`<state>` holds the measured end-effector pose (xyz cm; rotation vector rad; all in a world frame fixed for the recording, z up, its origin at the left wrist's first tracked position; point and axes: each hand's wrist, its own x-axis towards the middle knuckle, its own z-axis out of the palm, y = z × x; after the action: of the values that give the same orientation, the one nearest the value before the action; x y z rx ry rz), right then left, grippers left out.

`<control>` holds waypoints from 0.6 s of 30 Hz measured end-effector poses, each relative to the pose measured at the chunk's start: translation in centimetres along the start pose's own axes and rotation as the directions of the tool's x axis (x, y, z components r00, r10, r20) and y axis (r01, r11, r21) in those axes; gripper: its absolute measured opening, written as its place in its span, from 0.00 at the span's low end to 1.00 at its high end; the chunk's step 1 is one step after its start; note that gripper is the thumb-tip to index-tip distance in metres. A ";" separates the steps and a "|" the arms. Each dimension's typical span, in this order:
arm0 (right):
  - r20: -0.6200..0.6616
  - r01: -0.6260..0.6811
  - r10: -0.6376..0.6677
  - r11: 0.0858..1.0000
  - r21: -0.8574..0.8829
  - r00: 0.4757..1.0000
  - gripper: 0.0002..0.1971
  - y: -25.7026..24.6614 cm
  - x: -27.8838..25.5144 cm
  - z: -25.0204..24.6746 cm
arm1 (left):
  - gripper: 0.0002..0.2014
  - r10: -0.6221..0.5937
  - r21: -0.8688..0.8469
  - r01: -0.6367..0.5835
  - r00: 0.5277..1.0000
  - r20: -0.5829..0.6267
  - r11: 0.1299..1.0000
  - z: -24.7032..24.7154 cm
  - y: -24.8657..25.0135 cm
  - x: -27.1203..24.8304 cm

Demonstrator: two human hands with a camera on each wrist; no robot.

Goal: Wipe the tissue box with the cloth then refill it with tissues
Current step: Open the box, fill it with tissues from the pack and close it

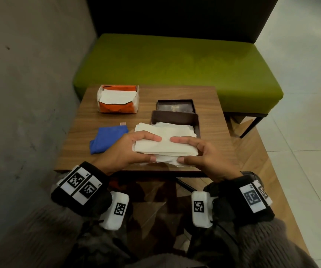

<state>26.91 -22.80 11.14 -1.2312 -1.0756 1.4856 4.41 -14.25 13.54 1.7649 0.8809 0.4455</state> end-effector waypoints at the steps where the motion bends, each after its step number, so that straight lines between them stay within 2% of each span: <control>1: -0.002 -0.006 0.006 1.000 0.024 1.000 0.24 0.1 0.1 -0.1 | 0.18 -0.004 -0.009 0.004 1.000 -0.008 1.000 0.1 -0.2 0.1; 5: -0.020 -0.058 0.062 0.989 0.133 0.998 0.18 0.0 0.4 -0.1 | 0.10 -0.009 -0.080 0.006 1.000 -0.027 0.997 0.4 -0.7 0.7; 7: -0.039 -0.085 0.096 0.969 0.232 0.995 0.20 -0.9 0.8 -0.1 | 0.08 -0.012 -0.147 0.010 1.000 -0.012 0.989 0.4 -0.4 1.5; 9: -0.120 -0.069 0.103 0.964 0.259 0.987 0.20 -1.5 1.6 -0.6 | 0.06 -0.044 -0.226 0.039 0.999 -0.017 0.973 0.5 -0.1 2.8; 11: -0.241 -0.058 0.094 0.987 0.151 0.966 0.10 -1.8 3.1 -1.3 | 0.08 -0.053 -0.245 0.033 0.996 -0.075 0.969 0.4 -0.3 4.8; 12: -0.278 -0.061 0.078 0.996 0.072 0.957 0.09 -1.8 3.8 -1.6 | 0.08 -0.041 -0.212 0.019 0.994 -0.104 0.977 0.4 -0.5 5.8; 16: -0.361 -0.120 0.034 0.968 -0.220 0.932 0.14 -1.8 6.5 -2.9 | 0.09 0.000 0.030 0.004 0.990 -0.138 1.000 0.7 -1.6 9.3; 18: -0.361 -0.163 -0.009 0.881 -0.444 0.933 0.15 -1.5 7.3 -3.5 | 0.10 -0.018 0.139 0.038 0.990 -0.141 0.990 1.0 -2.1 10.3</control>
<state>29.78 -15.06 10.65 -1.8222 -1.1805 1.0221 11.12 -6.88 10.01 1.8653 1.0569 0.5037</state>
